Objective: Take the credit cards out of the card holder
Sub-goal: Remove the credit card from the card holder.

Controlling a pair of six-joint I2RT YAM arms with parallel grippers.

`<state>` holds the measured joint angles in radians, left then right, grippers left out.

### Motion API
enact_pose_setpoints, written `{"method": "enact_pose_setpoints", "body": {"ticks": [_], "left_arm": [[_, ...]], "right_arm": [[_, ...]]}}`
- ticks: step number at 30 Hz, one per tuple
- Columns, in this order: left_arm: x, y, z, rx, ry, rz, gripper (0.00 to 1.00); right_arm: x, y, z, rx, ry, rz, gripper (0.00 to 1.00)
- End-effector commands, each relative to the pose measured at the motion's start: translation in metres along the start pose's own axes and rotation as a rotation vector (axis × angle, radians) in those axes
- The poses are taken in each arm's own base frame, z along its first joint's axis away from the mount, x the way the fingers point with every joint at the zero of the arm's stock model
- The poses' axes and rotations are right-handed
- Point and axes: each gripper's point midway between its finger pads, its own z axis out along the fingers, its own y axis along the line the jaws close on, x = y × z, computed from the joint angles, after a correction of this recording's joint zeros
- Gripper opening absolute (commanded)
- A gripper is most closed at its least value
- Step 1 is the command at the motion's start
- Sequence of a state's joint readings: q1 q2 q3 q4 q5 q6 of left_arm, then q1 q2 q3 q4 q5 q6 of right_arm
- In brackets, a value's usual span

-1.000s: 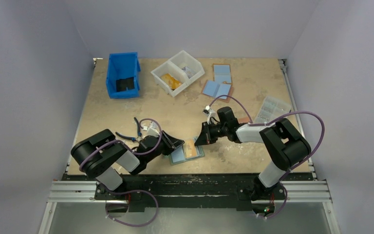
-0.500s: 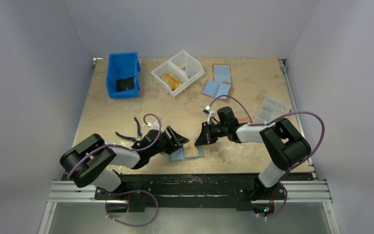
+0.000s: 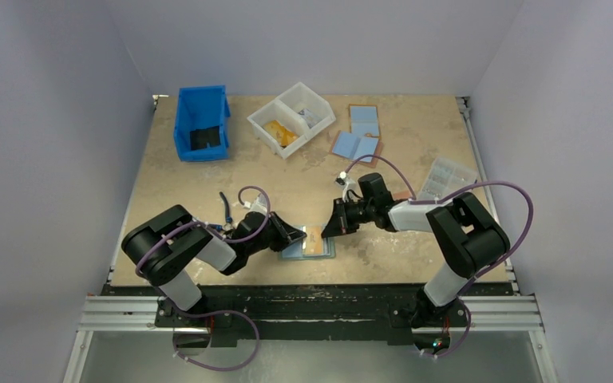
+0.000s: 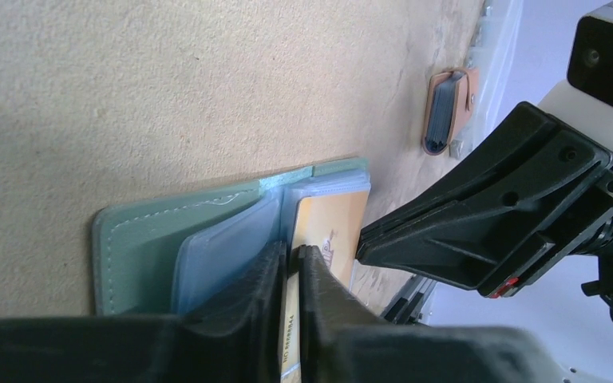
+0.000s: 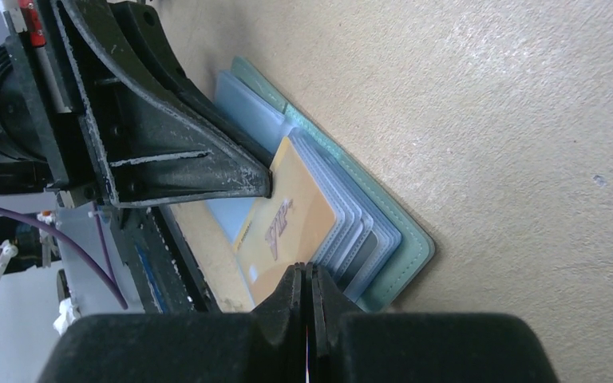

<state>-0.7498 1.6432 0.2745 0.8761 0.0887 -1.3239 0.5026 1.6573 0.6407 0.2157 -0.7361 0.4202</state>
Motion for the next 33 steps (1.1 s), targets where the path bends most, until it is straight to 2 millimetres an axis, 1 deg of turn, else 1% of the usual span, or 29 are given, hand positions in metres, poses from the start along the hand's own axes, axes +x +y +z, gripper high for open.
{"method": "enact_pose_setpoints", "body": {"ticks": [1,4,6,11,15,18,20,22,27,33], "left_arm": [[0.022,-0.007,-0.002,0.047,0.095,0.031,0.0],[0.019,-0.009,-0.005,0.066,0.074,0.084,0.0],[0.015,-0.006,-0.009,0.065,0.057,0.117,0.0],[0.006,0.006,-0.019,0.056,0.029,0.182,0.0],[0.003,0.011,-0.027,0.062,0.027,0.212,0.0],[0.002,0.006,-0.03,0.093,0.034,0.222,0.0],[0.002,-0.002,-0.032,0.129,0.042,0.223,0.0],[0.003,-0.004,-0.032,0.137,0.047,0.213,0.0],[0.003,0.001,-0.034,0.128,0.061,0.188,0.0],[0.002,0.005,-0.039,0.121,0.063,0.233,0.0]], "right_arm": [[0.006,-0.004,0.011,0.021,0.036,-0.022,0.0],[0.004,-0.006,0.01,0.035,0.03,-0.023,0.0],[0.001,-0.01,0.009,0.055,0.019,-0.024,0.0],[-0.004,-0.03,0.005,0.128,-0.008,0.004,0.0],[-0.007,-0.032,0.004,0.142,-0.016,-0.007,0.0],[-0.008,-0.03,0.003,0.134,-0.018,-0.021,0.02],[-0.012,-0.025,0.002,0.115,-0.024,-0.044,0.07],[-0.016,-0.017,0.0,0.087,-0.032,-0.077,0.13],[-0.03,0.007,-0.01,0.013,-0.067,-0.187,0.24],[-0.037,0.033,-0.024,-0.083,-0.079,-0.337,0.39]]}}
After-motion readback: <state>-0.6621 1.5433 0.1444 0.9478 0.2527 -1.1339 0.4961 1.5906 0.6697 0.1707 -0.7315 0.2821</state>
